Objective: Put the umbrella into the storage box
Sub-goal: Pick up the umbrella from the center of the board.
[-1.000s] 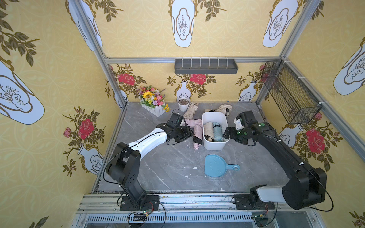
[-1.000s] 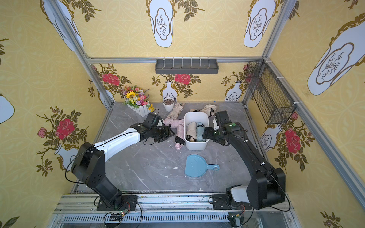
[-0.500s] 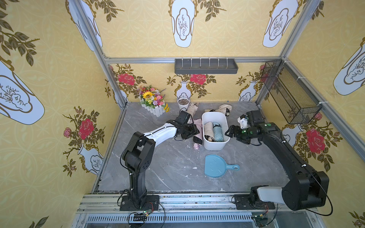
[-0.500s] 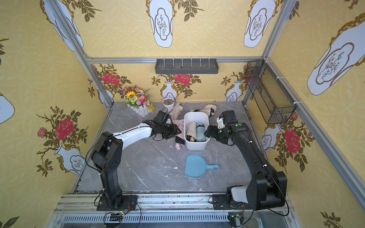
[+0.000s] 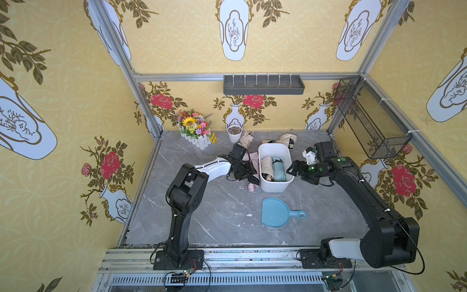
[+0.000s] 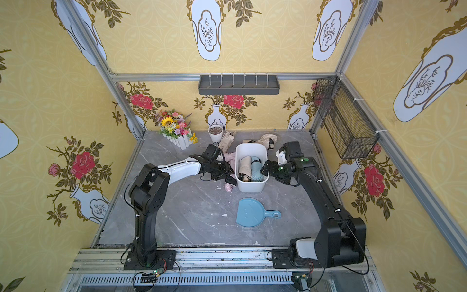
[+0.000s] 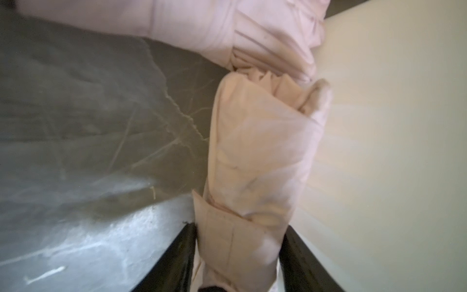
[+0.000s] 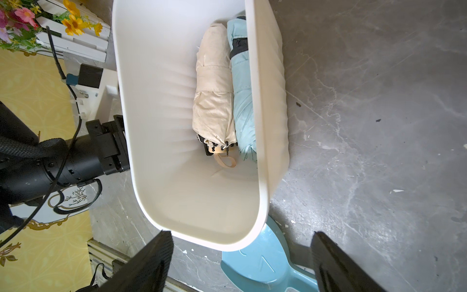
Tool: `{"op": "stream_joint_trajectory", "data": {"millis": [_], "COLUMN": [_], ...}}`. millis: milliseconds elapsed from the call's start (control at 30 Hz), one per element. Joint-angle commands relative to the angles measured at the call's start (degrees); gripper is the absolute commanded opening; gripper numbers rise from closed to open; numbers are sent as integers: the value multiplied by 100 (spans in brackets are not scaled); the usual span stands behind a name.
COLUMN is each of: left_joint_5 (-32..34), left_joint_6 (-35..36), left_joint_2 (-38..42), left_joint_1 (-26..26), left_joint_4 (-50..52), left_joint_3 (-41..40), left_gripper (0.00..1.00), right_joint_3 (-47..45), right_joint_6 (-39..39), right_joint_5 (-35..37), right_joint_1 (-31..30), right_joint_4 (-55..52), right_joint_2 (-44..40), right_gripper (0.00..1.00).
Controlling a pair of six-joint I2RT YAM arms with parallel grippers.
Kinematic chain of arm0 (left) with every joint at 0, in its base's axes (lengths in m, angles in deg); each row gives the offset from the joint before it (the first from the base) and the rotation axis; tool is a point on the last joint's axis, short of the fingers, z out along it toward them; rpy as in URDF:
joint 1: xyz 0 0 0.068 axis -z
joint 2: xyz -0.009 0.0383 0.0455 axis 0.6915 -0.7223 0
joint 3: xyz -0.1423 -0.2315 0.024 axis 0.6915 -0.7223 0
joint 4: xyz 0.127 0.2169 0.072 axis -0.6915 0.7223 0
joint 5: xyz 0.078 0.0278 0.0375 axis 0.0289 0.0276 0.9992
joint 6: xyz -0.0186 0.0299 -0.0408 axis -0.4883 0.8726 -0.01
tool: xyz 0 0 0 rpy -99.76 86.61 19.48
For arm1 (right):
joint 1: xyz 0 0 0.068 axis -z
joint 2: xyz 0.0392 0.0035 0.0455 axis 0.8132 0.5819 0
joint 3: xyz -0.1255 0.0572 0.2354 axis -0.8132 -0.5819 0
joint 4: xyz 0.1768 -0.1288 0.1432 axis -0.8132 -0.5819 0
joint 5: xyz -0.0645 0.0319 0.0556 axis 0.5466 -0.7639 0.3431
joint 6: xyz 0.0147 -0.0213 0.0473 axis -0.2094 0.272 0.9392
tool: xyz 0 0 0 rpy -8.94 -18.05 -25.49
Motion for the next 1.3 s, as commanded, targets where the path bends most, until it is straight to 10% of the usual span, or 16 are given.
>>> {"op": "stream_joint_trajectory", "data": {"millis": [0,233,800,1267], "left_joint_5": [-46,2,496,120], "left_joint_6": [6,23,-141,-499], "left_joint_2": [-93,157,3178,2992], "left_joint_1": [4,8,8,386], "left_joint_4": [-60,-115,434,577], "left_joint_3": [-22,-233,-1882,-153], "left_gripper": [44,21,16,14], "right_joint_3": [24,-7,-264,-322], "right_joint_6": [-66,-20,90,110], "right_joint_5": [-24,-6,-7,6], "right_joint_1": [0,-1,-16,66], "right_joint_4": [-5,-67,-170,-251], "right_joint_2": [-4,-74,-364,-501], "right_gripper": [89,89,88,89]}}
